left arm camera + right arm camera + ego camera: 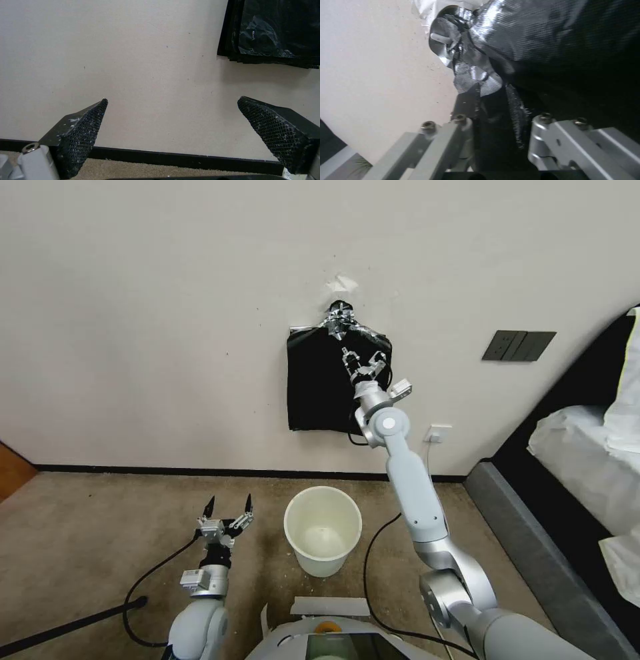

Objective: Place a trash bag onto the trash bin.

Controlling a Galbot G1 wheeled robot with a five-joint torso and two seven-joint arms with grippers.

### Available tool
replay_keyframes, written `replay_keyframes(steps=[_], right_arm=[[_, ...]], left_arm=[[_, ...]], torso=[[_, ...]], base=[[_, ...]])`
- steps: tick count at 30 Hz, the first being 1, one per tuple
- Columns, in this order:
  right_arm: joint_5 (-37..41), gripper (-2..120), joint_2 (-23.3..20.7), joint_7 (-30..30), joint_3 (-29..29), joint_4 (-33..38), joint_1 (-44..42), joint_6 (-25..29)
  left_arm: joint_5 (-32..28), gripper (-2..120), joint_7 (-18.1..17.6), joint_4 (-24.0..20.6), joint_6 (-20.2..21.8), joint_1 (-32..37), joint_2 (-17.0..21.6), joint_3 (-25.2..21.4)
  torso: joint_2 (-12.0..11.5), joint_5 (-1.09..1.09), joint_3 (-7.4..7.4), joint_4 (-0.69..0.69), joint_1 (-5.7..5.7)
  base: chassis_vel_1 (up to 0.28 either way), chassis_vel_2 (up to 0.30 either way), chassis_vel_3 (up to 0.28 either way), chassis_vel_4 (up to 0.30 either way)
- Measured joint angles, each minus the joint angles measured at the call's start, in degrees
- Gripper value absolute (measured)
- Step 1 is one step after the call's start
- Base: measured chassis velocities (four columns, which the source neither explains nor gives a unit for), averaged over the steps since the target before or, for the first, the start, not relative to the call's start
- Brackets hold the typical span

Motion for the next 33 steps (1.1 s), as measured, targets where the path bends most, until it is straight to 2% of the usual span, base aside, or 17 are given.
replay_keyframes(steps=[4, 5, 8, 9, 11, 13, 16, 18, 30, 31, 33], right_arm=[[0.2, 51, 1.0, -0.3, -0.1, -1.2, 1.4, -0.6], [0.2, 51, 1.0, -0.3, -0.1, -1.2, 1.4, -0.6], [0.1, 67, 1.6, -0.6, -0.2, -2.0, 2.5, -0.7], [0.1, 67, 1.6, -0.6, -0.2, -2.0, 2.5, -0.7], [0.0, 76, 1.9, -0.9, -0.2, -2.2, 2.9, -0.7], [0.0, 80, 2.0, -1.2, -0.2, -2.3, 3.1, -0.7], [0.0, 94, 2.4, -2.1, 0.0, -2.3, 3.4, -0.5], [0.0, 99, 2.5, -2.8, 0.2, -2.3, 3.4, -0.3], [0.4, 95, 2.5, -5.4, 1.3, -1.4, 2.9, -0.2], [0.4, 90, 2.4, -5.2, 1.1, -2.0, 2.9, -0.4], [0.4, 89, 2.6, -4.8, 1.1, -2.6, 3.0, -0.6]], left_arm=[[0.0, 100, 0.0, -0.4, 0.0, 0.1, -0.1, -0.1], [0.0, 100, 0.0, -0.4, 0.0, 0.1, -0.1, -0.1], [0.0, 100, 0.0, -0.5, 0.0, 0.3, -0.1, -0.4], [0.0, 100, 0.0, -0.5, 0.0, 0.3, -0.1, -0.4], [0.0, 100, 0.0, -0.5, 0.0, 0.5, -0.1, -0.5], [0.0, 100, 0.0, -0.5, 0.0, 0.6, -0.1, -0.5], [0.0, 100, 0.0, -0.5, -0.2, 0.8, -0.1, -0.6], [0.0, 100, 0.0, -0.6, -0.2, 0.9, -0.1, -0.7], [-0.1, 100, 0.0, -0.8, -0.3, 1.3, 0.0, -0.9], [-0.1, 100, 0.0, -0.8, -0.3, 1.1, 0.0, -0.6], [-0.1, 100, 0.0, -0.8, -0.3, 1.0, -0.1, -0.4]], torso=[[0.0, 0.00, 0.00, 0.00, 0.00], [0.0, 0.00, 0.00, 0.00, 0.00], [0.0, 0.00, 0.00, 0.01, 0.00], [0.0, 0.00, 0.00, 0.01, 0.00], [0.0, 0.00, 0.00, 0.00, 0.00], [0.0, 0.00, 0.00, 0.00, 0.00], [0.0, 0.00, 0.00, 0.00, 0.00], [0.0, 0.00, 0.00, 0.00, 0.00], [0.0, 0.00, 0.00, 0.00, 0.00], [0.0, 0.00, 0.00, 0.00, 0.00], [0.0, 0.00, 0.00, 0.00, 0.00]], base=[[0.000, 0.000, 0.000, 0.000], [0.000, 0.000, 0.000, 0.000], [0.000, 0.000, 0.000, 0.000], [0.000, 0.000, 0.000, 0.000], [0.000, 0.000, 0.000, 0.000], [0.000, 0.000, 0.000, 0.000], [0.000, 0.000, 0.000, 0.000], [0.000, 0.000, 0.000, 0.000], [0.000, 0.000, 0.000, 0.000], [0.000, 0.000, 0.000, 0.000], [0.000, 0.000, 0.000, 0.000]])
